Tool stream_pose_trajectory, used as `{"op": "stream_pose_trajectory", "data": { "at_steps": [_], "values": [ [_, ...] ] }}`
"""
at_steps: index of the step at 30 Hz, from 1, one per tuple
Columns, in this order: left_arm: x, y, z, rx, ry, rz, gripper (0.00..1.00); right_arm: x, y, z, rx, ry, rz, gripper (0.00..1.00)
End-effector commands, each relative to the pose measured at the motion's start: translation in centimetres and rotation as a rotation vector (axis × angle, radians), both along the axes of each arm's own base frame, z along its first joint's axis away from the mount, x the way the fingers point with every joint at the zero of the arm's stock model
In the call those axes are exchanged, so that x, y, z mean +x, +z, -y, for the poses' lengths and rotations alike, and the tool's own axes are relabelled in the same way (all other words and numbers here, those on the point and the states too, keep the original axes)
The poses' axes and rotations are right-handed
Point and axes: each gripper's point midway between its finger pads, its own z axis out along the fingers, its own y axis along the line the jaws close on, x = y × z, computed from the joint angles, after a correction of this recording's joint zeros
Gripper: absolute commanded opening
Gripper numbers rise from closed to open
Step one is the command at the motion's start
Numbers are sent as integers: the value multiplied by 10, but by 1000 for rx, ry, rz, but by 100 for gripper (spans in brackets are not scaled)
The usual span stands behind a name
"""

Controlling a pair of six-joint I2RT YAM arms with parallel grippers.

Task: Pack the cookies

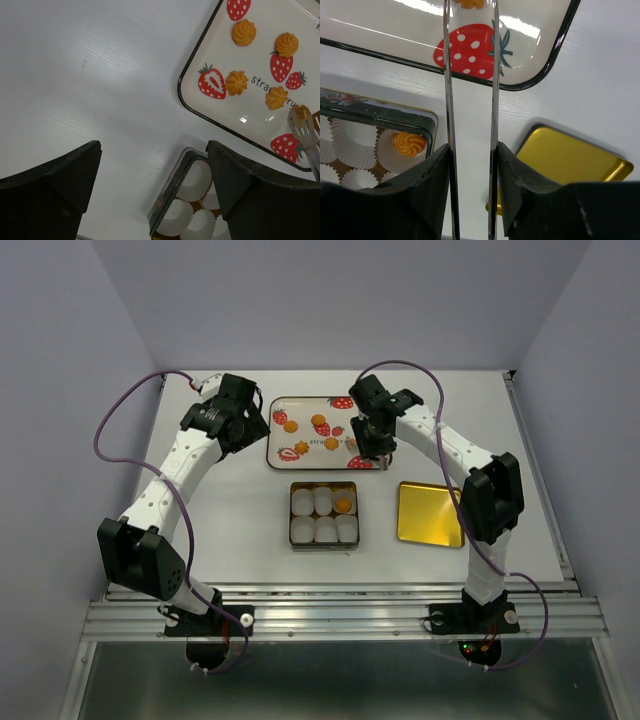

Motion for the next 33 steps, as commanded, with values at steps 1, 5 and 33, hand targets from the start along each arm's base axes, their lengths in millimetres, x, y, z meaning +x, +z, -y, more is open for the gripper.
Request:
{"op": "stream_pose_trajectory", "data": {
  "at_steps": [1, 5, 33],
  "values": [
    [0, 4, -3, 20, 7, 10, 99, 12, 6, 2, -5, -7, 48, 42],
    [1, 4, -3, 19, 8, 12, 99, 20, 25, -1, 14, -14, 98, 41],
    [17, 8, 4, -2, 10, 39, 99, -69, 105, -17, 165, 141, 58, 40]
  ]
}}
